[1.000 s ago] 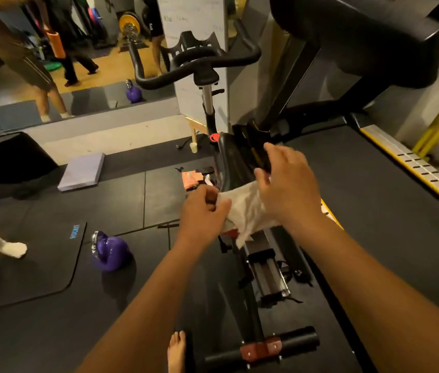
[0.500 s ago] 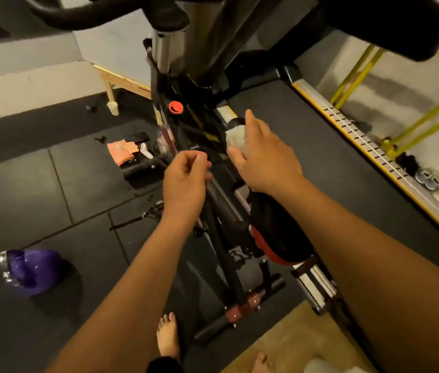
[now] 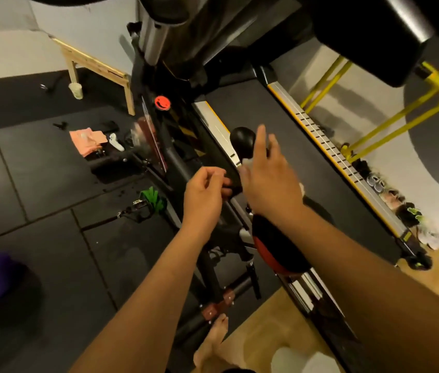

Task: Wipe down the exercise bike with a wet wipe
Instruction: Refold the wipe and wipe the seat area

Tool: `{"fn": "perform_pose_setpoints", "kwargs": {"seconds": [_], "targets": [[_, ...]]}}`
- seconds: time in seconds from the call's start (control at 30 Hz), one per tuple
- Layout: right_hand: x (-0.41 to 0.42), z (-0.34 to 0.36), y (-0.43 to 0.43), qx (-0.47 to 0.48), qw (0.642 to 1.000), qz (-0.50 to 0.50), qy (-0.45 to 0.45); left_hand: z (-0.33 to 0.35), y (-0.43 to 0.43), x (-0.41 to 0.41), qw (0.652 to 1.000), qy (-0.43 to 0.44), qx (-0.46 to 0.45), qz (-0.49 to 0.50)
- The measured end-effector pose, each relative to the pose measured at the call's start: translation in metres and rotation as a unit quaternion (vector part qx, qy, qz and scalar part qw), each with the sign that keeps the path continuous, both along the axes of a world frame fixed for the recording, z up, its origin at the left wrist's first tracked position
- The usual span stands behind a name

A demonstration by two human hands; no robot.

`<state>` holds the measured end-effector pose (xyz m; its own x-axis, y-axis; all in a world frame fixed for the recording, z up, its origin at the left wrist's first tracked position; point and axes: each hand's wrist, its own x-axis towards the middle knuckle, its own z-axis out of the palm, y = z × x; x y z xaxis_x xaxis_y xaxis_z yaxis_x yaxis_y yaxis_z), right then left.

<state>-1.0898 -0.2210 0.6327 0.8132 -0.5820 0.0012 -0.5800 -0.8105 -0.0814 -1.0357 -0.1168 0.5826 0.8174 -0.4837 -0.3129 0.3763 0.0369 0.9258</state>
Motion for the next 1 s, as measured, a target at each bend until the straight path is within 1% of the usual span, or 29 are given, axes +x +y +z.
{"fn": "perform_pose_setpoints", "kwargs": {"seconds": [0.07, 0.13, 0.2, 0.27, 0.3, 0.33, 0.37, 0.43, 0.47, 0.5, 0.57, 0.63, 0.7, 0.77, 0.83, 0.87, 0.9, 0.93, 0.97, 1.0], "targets": [[0.049, 0.008, -0.022, 0.035, 0.998, 0.048, -0.001, 0.008, 0.008, 0.008, 1.0, -0.019, 0.004, 0.015], [0.074, 0.013, -0.036, 0.095, 0.993, 0.064, 0.008, 0.015, 0.01, 0.014, 0.999, -0.033, 0.005, 0.036], [0.068, 0.015, -0.04, 0.17, 0.983, 0.057, -0.047, 0.022, 0.007, 0.016, 0.998, -0.049, 0.018, 0.044], [0.047, 0.016, -0.039, 0.234, 0.962, 0.046, -0.136, 0.031, -0.004, 0.013, 0.996, -0.077, 0.035, 0.013], [0.03, 0.015, -0.039, 0.249, 0.954, 0.036, -0.163, 0.035, -0.012, 0.007, 0.994, -0.096, 0.049, -0.013], [0.012, 0.014, -0.035, 0.242, 0.956, 0.03, -0.163, 0.036, -0.016, 0.003, 0.991, -0.112, 0.061, -0.031], [-0.011, 0.013, -0.033, 0.213, 0.967, 0.019, -0.141, 0.037, -0.021, -0.001, 0.99, -0.12, 0.067, -0.036], [-0.062, 0.009, -0.03, 0.127, 0.99, -0.014, -0.067, 0.035, -0.029, -0.002, 0.992, -0.11, 0.067, -0.005], [-0.086, 0.008, -0.028, 0.097, 0.994, -0.032, -0.034, 0.035, -0.031, 0.002, 0.993, -0.096, 0.059, 0.02], [-0.105, 0.006, -0.027, 0.092, 0.994, -0.049, -0.02, 0.035, -0.033, 0.007, 0.994, -0.086, 0.053, 0.04], [-0.12, 0.002, -0.029, 0.114, 0.991, -0.068, -0.032, 0.04, -0.036, 0.017, 0.993, -0.089, 0.043, 0.06], [-0.108, 0.001, -0.033, 0.112, 0.988, -0.066, -0.087, 0.041, -0.043, 0.024, 0.991, -0.114, 0.053, 0.044], [-0.076, 0.001, -0.037, 0.117, 0.981, -0.024, -0.152, 0.042, -0.046, 0.028, 0.989, -0.13, 0.07, 0.031], [-0.034, 0.002, -0.042, 0.131, 0.973, 0.027, -0.188, 0.042, -0.046, 0.032, 0.986, -0.142, 0.089, 0.022], [-0.001, 0.0, -0.039, 0.156, 0.96, 0.05, -0.227, 0.044, -0.046, 0.037, 0.978, -0.164, 0.125, 0.012], [0.01, 0.003, -0.039, 0.178, 0.946, 0.059, -0.265, 0.047, -0.045, 0.039, 0.975, -0.17, 0.142, 0.006], [0.015, 0.007, -0.042, 0.208, 0.922, 0.06, -0.322, 0.048, -0.044, 0.042, 0.974, -0.17, 0.153, -0.001], [0.01, 0.015, -0.046, 0.242, 0.89, 0.053, -0.382, 0.05, -0.041, 0.045, 0.974, -0.166, 0.157, -0.008], [-0.001, 0.024, -0.053, 0.26, 0.867, 0.039, -0.424, 0.049, -0.04, 0.048, 0.973, -0.164, 0.161, -0.01], [-0.018, 0.032, -0.062, 0.26, 0.861, 0.021, -0.436, 0.049, -0.039, 0.049, 0.972, -0.169, 0.166, -0.006]]}}
